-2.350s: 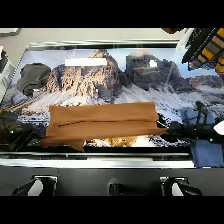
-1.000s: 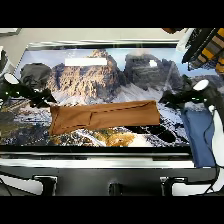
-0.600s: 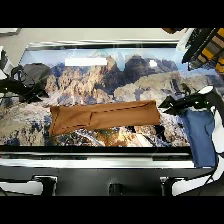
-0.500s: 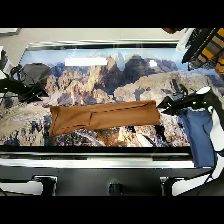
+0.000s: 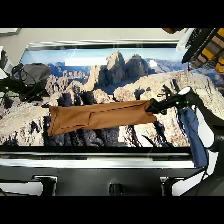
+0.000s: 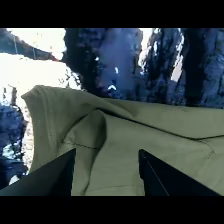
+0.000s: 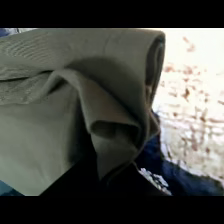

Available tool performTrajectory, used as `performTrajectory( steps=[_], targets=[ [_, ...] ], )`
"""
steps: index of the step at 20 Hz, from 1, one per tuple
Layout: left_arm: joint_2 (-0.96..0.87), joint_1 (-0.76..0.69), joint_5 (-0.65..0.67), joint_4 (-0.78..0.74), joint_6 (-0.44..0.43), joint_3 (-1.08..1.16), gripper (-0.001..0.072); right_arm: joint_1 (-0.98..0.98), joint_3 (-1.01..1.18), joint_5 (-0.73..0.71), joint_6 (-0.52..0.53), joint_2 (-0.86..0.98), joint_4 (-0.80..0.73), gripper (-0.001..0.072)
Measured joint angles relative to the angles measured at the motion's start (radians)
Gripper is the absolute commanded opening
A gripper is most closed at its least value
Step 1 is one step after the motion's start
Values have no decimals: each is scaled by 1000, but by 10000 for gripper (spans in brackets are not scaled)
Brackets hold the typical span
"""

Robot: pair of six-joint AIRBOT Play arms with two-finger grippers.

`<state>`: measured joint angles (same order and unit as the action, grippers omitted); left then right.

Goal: Fold the clothes and pants, and hang the long-sleeved shirts on hangers.

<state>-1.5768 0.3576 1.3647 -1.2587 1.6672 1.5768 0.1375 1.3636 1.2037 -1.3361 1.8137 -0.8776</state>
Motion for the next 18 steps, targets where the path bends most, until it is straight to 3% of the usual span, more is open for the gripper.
performTrajectory(
  steps=[1,9,18],
  targets=[
    [-2,-12,0,5,0,0,11,-3,0,-4,-15,-16,-25,31],
    [-110,-291,-109,214,19,-24,18,-8,184,156,-201,-220,-311,30],
    [-370,-734,-454,654,53,-2,18,-8,541,461,-336,-338,-428,31]
  ],
)
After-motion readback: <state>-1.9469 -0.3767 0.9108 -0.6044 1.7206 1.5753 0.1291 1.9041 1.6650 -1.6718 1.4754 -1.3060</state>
